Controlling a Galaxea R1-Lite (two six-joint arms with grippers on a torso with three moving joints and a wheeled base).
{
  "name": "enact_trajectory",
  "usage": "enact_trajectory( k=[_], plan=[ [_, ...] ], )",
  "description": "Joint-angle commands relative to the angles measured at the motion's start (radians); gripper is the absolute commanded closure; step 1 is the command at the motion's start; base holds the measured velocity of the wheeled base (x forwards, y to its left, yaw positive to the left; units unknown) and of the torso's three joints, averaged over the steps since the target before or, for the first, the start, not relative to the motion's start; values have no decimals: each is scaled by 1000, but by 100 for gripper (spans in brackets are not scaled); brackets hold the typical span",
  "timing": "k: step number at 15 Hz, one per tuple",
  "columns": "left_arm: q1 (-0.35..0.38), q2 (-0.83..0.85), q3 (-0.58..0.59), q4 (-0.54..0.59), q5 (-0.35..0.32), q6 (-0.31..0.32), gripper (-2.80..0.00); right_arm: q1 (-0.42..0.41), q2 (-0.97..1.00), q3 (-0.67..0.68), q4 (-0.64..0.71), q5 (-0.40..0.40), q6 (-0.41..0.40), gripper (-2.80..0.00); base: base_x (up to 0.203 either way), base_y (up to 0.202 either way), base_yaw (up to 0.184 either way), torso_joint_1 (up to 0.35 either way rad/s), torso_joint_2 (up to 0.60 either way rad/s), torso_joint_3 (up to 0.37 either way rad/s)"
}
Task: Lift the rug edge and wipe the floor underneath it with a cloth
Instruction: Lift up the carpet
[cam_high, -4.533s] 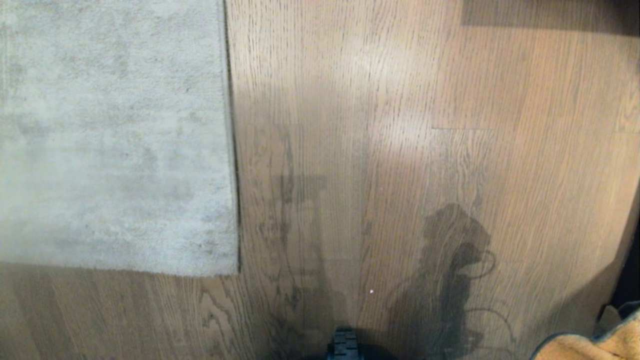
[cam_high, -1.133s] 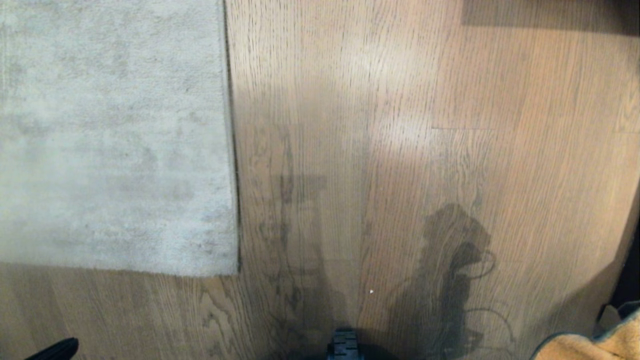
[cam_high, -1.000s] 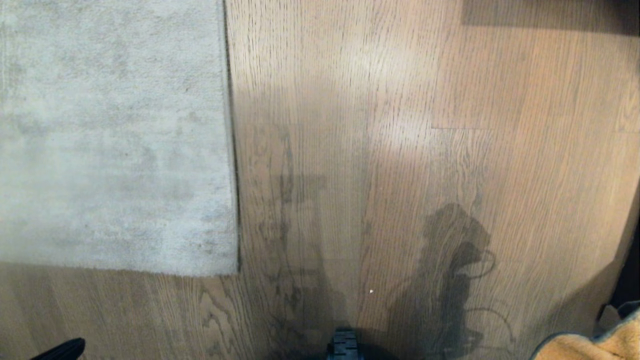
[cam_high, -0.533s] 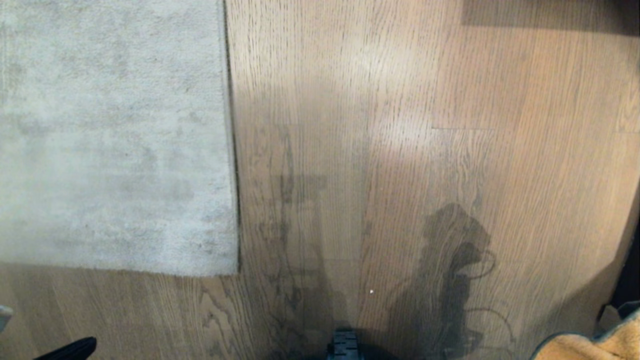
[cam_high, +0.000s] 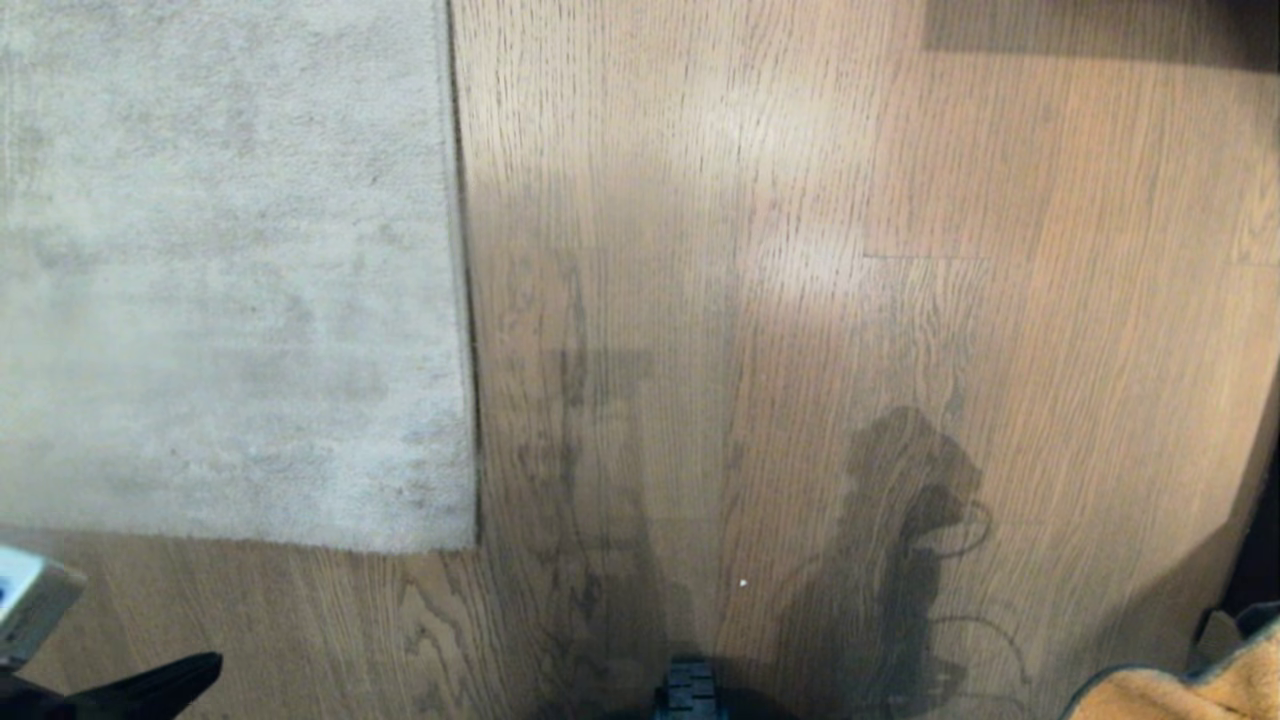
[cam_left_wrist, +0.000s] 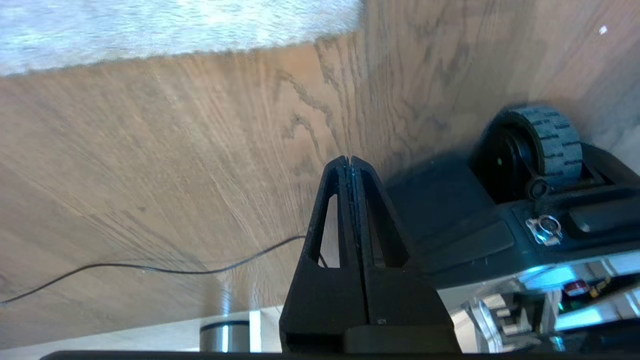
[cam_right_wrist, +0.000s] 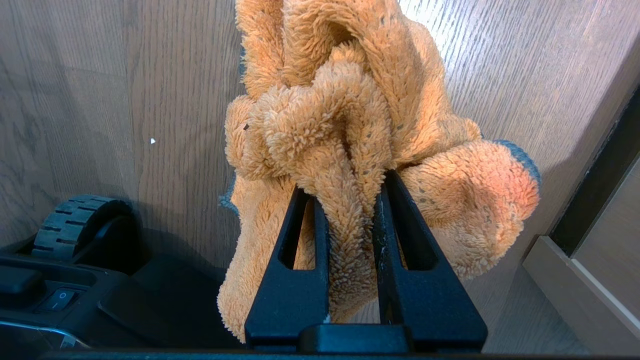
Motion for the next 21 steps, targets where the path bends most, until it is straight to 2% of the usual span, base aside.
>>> enact_trajectory(
  k=[1,3,7,12,13,17,19,21],
  plan=[
    [-15,63,-16,1,0,1,0,0,1,0,0,1,-2,0,0,0,0,0,0,0],
    [-26,131,-30,-26,1,2,0,0,1,0,0,1,-2,0,0,0,0,0,0,0],
    [-28,261,-34,-165,3,2,0,0,1,0,0,1,-1,0,0,0,0,0,0,0],
    [-30,353,-37,-252,3,2,0,0,1,0,0,1,-2,0,0,0,0,0,0,0],
    [-36,366,-42,-270,3,3,-280,0,1,0,0,1,-1,0,0,0,0,0,0,0],
    [-54,422,-81,-281,10,12,-280,0,1,0,0,1,-2,0,0,0,0,0,0,0],
    [-60,497,-165,-280,24,26,-280,0,1,0,0,1,-1,0,0,0,0,0,0,0],
    [-67,547,-232,-274,69,51,-280,0,1,0,0,1,-1,0,0,0,0,0,0,0]
  ],
)
